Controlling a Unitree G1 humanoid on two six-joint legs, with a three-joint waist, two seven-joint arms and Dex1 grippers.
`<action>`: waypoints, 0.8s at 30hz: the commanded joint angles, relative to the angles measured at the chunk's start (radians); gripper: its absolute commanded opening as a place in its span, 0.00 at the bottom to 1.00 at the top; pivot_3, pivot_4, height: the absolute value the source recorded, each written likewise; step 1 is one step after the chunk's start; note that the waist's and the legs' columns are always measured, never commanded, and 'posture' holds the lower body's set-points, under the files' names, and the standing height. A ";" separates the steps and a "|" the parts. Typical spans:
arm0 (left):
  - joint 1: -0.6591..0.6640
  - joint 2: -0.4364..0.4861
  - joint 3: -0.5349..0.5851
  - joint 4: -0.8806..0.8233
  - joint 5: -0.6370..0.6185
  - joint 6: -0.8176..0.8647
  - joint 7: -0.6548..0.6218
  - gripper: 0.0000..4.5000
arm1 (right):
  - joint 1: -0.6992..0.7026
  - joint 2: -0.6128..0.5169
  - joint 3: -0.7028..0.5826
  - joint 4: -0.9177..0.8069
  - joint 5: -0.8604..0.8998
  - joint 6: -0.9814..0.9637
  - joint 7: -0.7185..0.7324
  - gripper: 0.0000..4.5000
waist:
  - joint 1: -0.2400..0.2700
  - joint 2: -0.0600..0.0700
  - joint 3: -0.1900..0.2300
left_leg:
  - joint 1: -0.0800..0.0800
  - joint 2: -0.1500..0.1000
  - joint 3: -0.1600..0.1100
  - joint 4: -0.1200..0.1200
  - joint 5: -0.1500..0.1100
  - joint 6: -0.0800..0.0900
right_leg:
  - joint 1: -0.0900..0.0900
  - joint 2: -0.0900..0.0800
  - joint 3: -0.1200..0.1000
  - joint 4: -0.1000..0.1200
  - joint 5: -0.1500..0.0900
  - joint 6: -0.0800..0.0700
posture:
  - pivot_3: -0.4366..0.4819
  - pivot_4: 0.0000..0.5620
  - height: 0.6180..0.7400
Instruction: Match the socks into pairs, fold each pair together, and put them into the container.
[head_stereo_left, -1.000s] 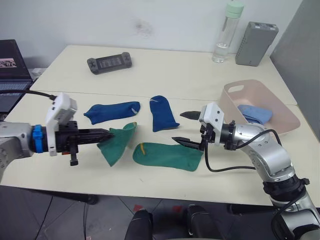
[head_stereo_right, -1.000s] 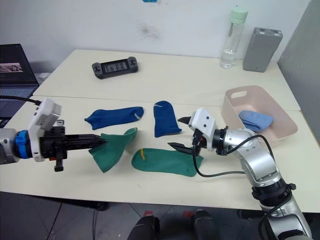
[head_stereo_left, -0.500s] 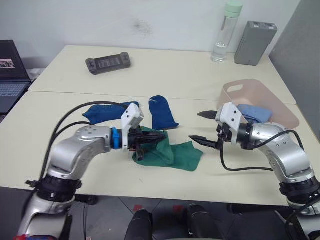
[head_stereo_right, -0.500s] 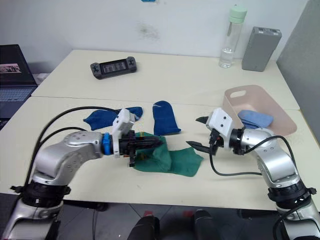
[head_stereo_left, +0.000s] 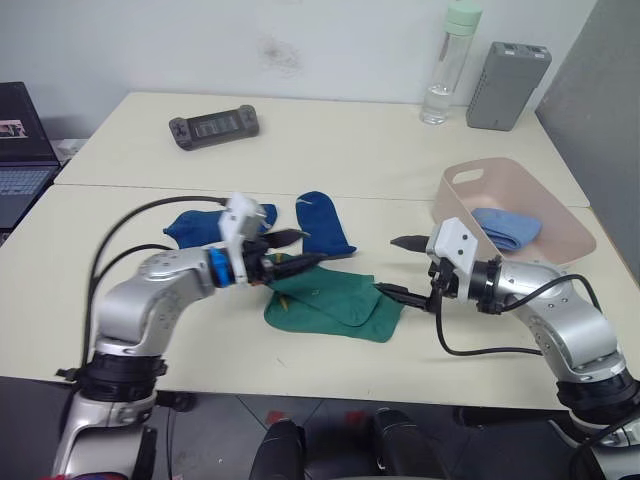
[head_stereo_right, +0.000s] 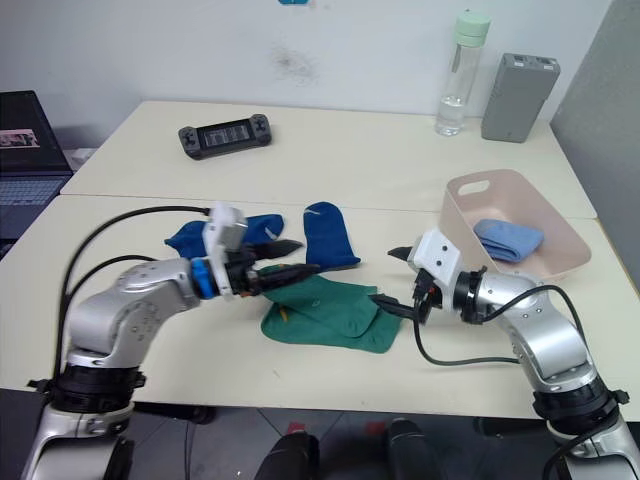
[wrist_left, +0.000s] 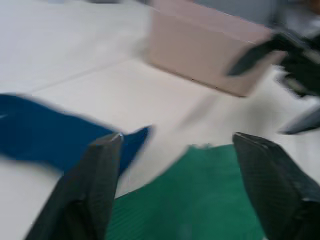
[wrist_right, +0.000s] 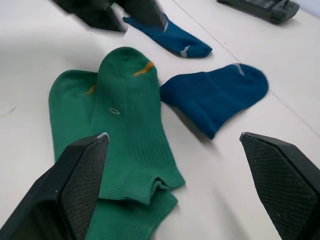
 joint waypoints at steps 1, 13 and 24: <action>0.038 0.030 0.063 0.063 0.070 -0.098 0.033 1.00 | 0.003 0.013 0.033 -0.065 0.010 0.050 -0.026 1.00 | 0.003 0.000 0.000 | 0.000 0.000 0.000 0.000 0.000 0.000 | 0.000 0.000 0.000 0.000 0.000 0.000 | 0.48 0.27 1.00; 0.034 -0.022 -0.017 0.243 0.187 -0.230 0.021 1.00 | -0.017 0.008 0.107 -0.003 -0.047 0.129 -0.063 1.00 | 0.024 0.000 0.000 | -0.001 -0.001 0.000 0.000 0.000 0.000 | 0.000 -0.001 -0.001 -0.001 0.000 0.000 | 0.48 0.27 1.00; -0.038 -0.047 -0.050 0.341 0.229 -0.271 -0.026 0.64 | -0.014 0.007 0.124 0.006 -0.058 0.124 -0.066 0.21 | 0.021 0.000 0.000 | -0.001 0.000 0.000 0.000 0.000 0.000 | 0.000 0.000 -0.002 0.000 0.000 0.000 | 0.48 0.27 1.00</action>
